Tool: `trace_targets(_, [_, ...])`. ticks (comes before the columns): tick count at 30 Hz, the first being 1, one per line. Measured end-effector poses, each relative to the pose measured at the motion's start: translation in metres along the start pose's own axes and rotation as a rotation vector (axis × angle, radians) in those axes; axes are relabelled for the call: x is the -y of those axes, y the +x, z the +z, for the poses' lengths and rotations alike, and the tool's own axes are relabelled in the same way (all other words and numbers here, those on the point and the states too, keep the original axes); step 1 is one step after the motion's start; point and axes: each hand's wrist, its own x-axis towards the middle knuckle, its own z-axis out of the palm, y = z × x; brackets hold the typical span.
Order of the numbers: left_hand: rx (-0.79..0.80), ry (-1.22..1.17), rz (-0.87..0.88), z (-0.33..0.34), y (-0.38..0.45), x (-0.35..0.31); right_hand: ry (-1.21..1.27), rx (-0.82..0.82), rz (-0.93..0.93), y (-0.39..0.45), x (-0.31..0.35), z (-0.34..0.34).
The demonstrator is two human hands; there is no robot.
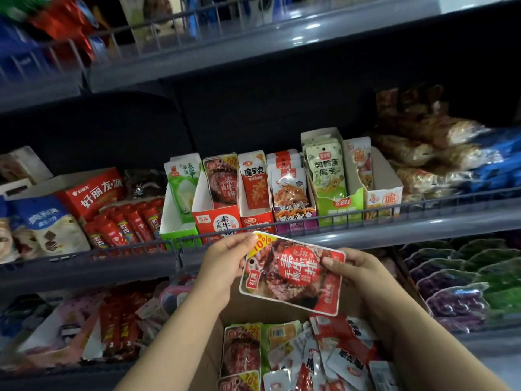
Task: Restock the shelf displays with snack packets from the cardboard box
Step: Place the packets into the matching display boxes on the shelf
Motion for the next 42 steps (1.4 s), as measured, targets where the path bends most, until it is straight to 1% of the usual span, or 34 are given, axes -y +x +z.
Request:
trace_targets(2, [0.014, 0.071, 0.063, 0.002, 0.003, -0.007, 0.022, -0.026, -0.013, 0.002, 0.000, -0.001])
trace_targets(4, [0.047, 0.098, 0.068, 0.000, 0.007, -0.013, 0.037, -0.044, -0.030, 0.002, -0.001, -0.001])
trace_targets(6, [0.104, 0.108, 0.024, -0.002, 0.009, -0.015, 0.089, -0.068, -0.035, 0.002, -0.002, -0.001])
trace_targets(10, [0.175, 0.252, -0.083, -0.006, 0.010, -0.009, 0.165, -0.086, -0.024, 0.003, -0.002, 0.000])
trace_targets(11, [0.188, 0.225, -0.113, -0.005, 0.010, -0.007, 0.162, -0.077, -0.027, 0.003, -0.002, 0.001])
trace_targets(15, [0.178, -0.123, -0.267, -0.003, 0.011, -0.014, 0.168, -0.021, -0.042, 0.008, -0.004, 0.003])
trace_targets(18, [0.143, -0.199, -0.241, -0.010, 0.019, -0.023, 0.169, 0.086, -0.040, 0.012, -0.007, 0.008])
trace_targets(20, [0.126, -0.197, -0.213, -0.017, 0.027, -0.029, 0.151, 0.154, -0.036, 0.015, -0.006, 0.012])
trace_targets(22, [0.106, -0.152, -0.181, -0.024, 0.036, -0.037, 0.094, 0.193, -0.048, 0.020, -0.001, 0.018])
trace_targets(26, [0.070, -0.093, -0.090, -0.042, 0.057, -0.060, -0.106, 0.185, -0.077, 0.038, 0.027, 0.043])
trace_targets(28, [0.013, -0.028, -0.018, -0.054, 0.069, -0.076, -0.232, 0.159, -0.127, 0.049, 0.045, 0.059])
trace_targets(30, [-0.055, -0.012, 0.056, -0.065, 0.082, -0.092, -0.306, 0.114, -0.173, 0.062, 0.060, 0.072])
trace_targets(32, [-0.101, -0.007, 0.126, -0.075, 0.096, -0.110, -0.352, 0.086, -0.204, 0.075, 0.073, 0.085])
trace_targets(35, [-0.174, 0.067, 0.243, -0.089, 0.116, -0.135, -0.377, 0.076, -0.249, 0.096, 0.084, 0.102])
trace_targets(37, [-0.209, 0.095, 0.313, -0.093, 0.128, -0.146, -0.467, 0.085, -0.301, 0.110, 0.085, 0.111])
trace_targets(39, [-0.237, 0.125, 0.337, -0.094, 0.141, -0.150, -0.613, 0.099, -0.349, 0.123, 0.082, 0.119])
trace_targets(42, [-0.236, 0.203, 0.308, -0.089, 0.163, -0.146, -0.839, 0.148, -0.427, 0.138, 0.076, 0.125])
